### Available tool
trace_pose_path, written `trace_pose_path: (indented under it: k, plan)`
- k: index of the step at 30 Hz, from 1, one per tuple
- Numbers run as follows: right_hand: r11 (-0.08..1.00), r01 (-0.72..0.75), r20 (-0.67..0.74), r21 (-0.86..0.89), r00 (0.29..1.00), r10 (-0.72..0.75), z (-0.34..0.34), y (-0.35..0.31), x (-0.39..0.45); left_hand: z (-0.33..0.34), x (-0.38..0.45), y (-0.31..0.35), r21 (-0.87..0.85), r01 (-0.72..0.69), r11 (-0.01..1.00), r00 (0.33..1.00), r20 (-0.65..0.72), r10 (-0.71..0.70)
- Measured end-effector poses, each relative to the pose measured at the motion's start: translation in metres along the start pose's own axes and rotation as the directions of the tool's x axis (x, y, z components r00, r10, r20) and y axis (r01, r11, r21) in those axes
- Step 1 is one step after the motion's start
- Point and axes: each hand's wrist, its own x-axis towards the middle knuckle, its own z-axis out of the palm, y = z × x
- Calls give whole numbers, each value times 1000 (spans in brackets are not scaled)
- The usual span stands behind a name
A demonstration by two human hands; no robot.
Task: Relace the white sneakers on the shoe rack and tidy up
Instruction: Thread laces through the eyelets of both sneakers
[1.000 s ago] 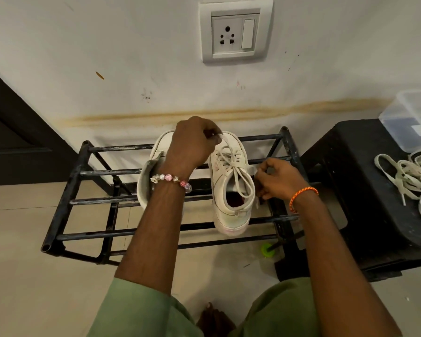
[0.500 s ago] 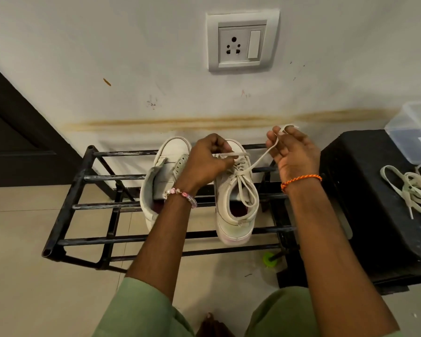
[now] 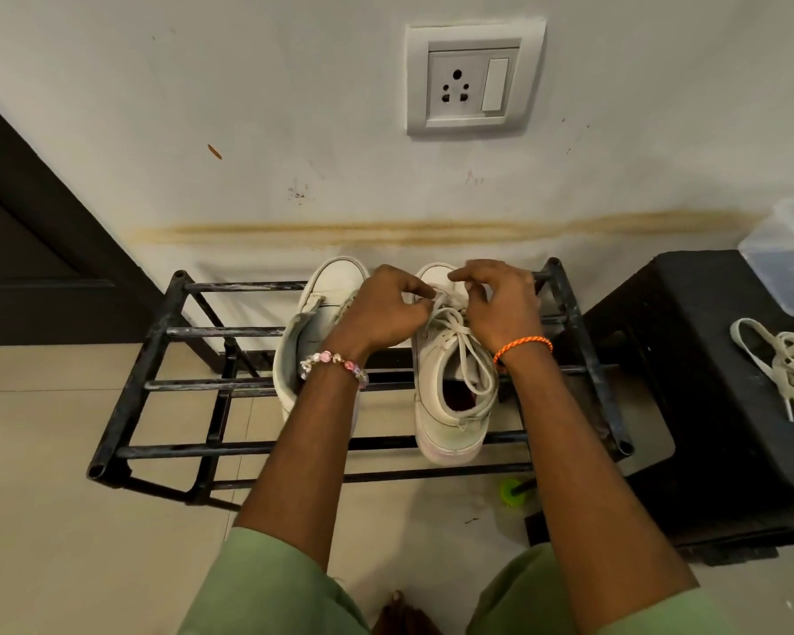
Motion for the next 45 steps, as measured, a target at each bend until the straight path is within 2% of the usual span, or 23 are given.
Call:
trace_pose_path:
  k: [3,7,9,11,14,16,18,22,26,29,33,39,45]
  plan:
    - [995,-95,-76,33,992,97,-12,-7,-5,-2,-5,1,87,-36,996,991,-125,46]
    - [976,-139,-50,169,988,149,-26,-29,-30,-8,-15,4,229,-79,970,958,-253,138]
    - [977,-151,-32,151,987,158,-28,-37,-46,-9,-25,4,317,-43,947,921,-355,161]
    - [982,-188,37,1,982,188,-26,-42,-64,-9,-41,3,364,99,926,889,-450,82]
    - [945,-269,192,-185,934,303,-19,-46,-93,-7,-72,-3,349,423,836,811,-557,-177]
    - [933,-296,184,-202,925,333,-9,-47,-108,-4,-90,-12,322,539,778,777,-547,-312]
    - [942,-276,91,-193,951,297,-3,-49,-117,3,-102,-20,279,540,794,789,-497,-362]
    - [951,-252,-23,-178,967,252,-1,-50,-121,15,-108,-22,108,418,902,808,-497,-316]
    - [948,-267,-93,-174,963,254,0,-43,-120,23,-105,-15,22,395,918,782,-532,-324]
    - [944,-287,-128,-162,955,268,0,-39,-116,34,-108,-10,54,403,914,779,-543,-312]
    - [946,-284,-110,-154,957,269,-2,-35,-113,41,-108,-9,81,448,891,775,-531,-341]
    - [962,-259,19,-90,965,261,-18,-29,-111,36,-105,-10,146,499,854,756,-555,-346]
    - [956,-251,43,-150,965,260,-26,-30,-115,38,-106,-8,114,488,865,747,-568,-346]
